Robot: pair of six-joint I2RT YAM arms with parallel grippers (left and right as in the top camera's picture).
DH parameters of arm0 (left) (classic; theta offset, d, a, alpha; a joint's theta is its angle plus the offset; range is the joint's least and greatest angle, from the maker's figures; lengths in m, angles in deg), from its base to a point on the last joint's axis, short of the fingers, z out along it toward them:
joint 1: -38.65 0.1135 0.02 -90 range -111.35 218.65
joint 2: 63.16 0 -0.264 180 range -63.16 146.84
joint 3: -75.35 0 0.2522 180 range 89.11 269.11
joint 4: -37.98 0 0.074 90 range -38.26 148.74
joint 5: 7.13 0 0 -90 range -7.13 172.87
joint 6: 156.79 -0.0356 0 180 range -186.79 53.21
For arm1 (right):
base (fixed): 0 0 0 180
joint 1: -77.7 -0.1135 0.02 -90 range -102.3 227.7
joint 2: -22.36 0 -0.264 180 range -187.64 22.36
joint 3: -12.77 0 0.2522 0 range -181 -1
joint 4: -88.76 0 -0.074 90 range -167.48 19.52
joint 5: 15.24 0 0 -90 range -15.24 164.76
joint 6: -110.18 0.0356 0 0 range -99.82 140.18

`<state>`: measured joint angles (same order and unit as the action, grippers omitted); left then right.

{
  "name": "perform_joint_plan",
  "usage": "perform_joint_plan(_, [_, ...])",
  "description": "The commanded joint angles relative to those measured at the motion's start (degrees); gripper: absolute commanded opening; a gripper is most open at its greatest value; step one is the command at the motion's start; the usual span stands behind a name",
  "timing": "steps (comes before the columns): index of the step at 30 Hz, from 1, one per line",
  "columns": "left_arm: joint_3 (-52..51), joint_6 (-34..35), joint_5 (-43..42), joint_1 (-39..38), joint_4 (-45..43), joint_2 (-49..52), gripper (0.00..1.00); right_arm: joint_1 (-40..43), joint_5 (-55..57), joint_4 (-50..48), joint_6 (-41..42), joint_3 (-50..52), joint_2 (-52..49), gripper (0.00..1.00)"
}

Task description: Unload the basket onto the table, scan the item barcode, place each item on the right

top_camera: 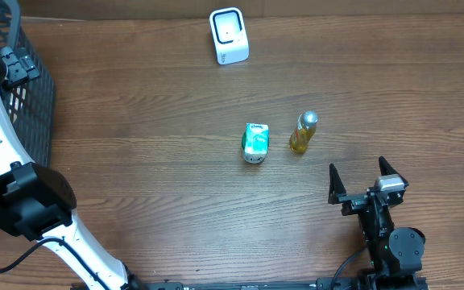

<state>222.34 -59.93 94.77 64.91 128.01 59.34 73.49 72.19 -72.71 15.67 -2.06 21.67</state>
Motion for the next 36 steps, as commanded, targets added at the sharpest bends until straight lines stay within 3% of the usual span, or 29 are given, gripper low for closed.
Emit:
perform_joint_plan(1, [-0.1,-0.4,1.1,1.6,-0.2,0.7,1.00,0.1,-0.1,-0.1,0.0,0.6,0.1,1.00])
perform_joint_plan(36, [-0.1,-0.4,-0.7,1.6,0.3,0.7,1.00,0.1,-0.1,-0.1,0.0,0.6,0.1,1.00])
